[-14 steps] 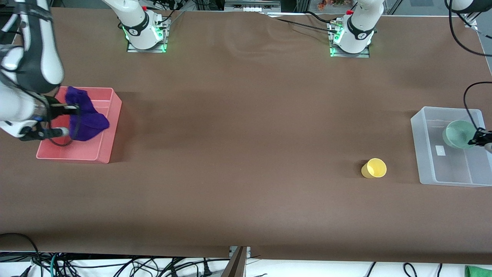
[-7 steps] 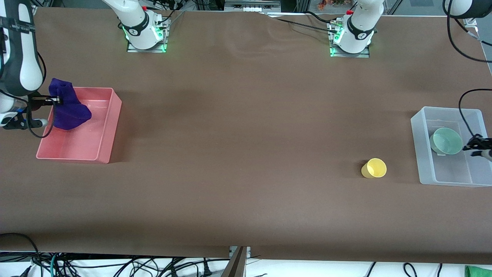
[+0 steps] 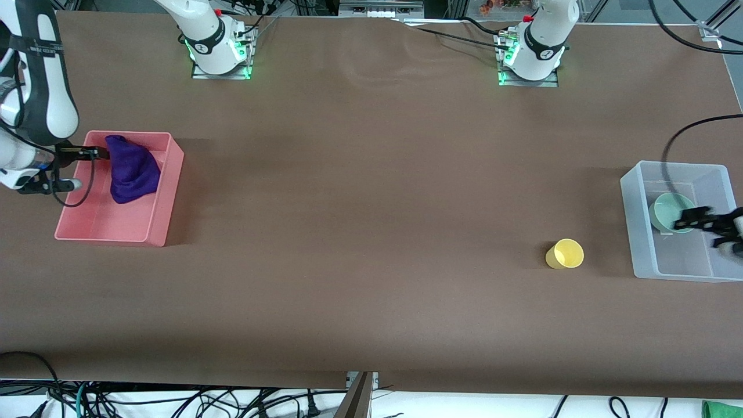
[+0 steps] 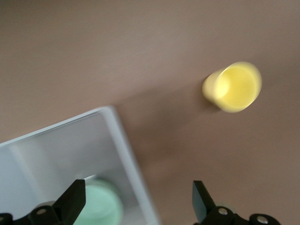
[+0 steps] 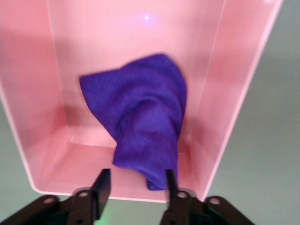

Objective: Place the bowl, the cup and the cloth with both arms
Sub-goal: 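Move the left gripper to the yellow cup and grasp it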

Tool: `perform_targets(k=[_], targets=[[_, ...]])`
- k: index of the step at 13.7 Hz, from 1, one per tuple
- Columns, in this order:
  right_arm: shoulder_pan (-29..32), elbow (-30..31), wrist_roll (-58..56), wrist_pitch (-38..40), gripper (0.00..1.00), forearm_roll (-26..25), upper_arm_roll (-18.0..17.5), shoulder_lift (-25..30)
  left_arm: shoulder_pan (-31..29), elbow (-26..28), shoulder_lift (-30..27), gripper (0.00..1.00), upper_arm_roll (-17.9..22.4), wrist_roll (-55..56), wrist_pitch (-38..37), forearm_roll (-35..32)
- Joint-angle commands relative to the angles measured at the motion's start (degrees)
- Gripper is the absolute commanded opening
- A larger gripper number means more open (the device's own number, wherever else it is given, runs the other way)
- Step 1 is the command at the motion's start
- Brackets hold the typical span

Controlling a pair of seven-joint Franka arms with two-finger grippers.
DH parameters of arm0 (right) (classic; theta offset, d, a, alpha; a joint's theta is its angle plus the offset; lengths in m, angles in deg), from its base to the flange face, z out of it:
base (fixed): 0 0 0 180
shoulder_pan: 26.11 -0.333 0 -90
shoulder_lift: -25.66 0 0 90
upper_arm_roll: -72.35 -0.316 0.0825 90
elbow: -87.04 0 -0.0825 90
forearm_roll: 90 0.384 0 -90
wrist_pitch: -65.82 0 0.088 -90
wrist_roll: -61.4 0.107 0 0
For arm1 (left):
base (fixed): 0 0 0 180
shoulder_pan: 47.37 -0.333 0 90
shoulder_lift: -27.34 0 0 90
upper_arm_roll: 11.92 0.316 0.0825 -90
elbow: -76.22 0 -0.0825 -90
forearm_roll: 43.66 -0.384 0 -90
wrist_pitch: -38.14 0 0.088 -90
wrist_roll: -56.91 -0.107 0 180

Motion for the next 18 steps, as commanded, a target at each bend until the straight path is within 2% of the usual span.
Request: perform_targets(k=[1,3,5,6,9,12,14,16,18], targets=[[-0.06,-9.53,-0.29,9.71,1.0,2.1,-3.73,1.37,0.23,2.22,2.77,1.0,-2.86,9.17,1.94,4.67],[-0.06,-17.27,0.06,16.92,1.0,2.01,-9.62,1.36,0.85,6.23,4.62,1.0,-3.04,9.55,10.26,9.43],[-0.15,-21.77,1.2,20.2,1.0,2.36,-13.84,1.45,1.38,13.44,5.5,0.97,-3.04,9.55,22.37,9.88],[-0.15,-23.35,3.64,20.3,1.0,2.36,-15.78,1.54,1.99,15.91,6.55,0.79,-3.04,9.63,27.4,9.88],[-0.24,-26.97,9.37,21.0,1.0,1.84,-21.84,1.54,2.17,16.63,7.44,0.02,-3.04,9.9,28.33,9.97],[-0.32,-33.11,9.55,20.12,1.0,1.75,-22.57,1.63,1.73,15.94,7.27,0.0,-3.13,11.39,28.06,9.97],[-0.06,-34.09,9.56,17.6,1.0,1.66,-22.3,2.16,1.38,15.58,6.57,0.0,-3.13,11.83,27.02,9.97],[0.2,-33.83,9.21,16.79,1.0,1.22,-21.69,3.29,1.12,14.45,4.81,0.0,-2.87,11.92,22.81,9.97],[2.47,-33.13,8.68,17.74,1.0,1.22,-20.9,3.39,0.86,9.89,2.97,0.0,-1.82,11.83,14.4,9.1]])
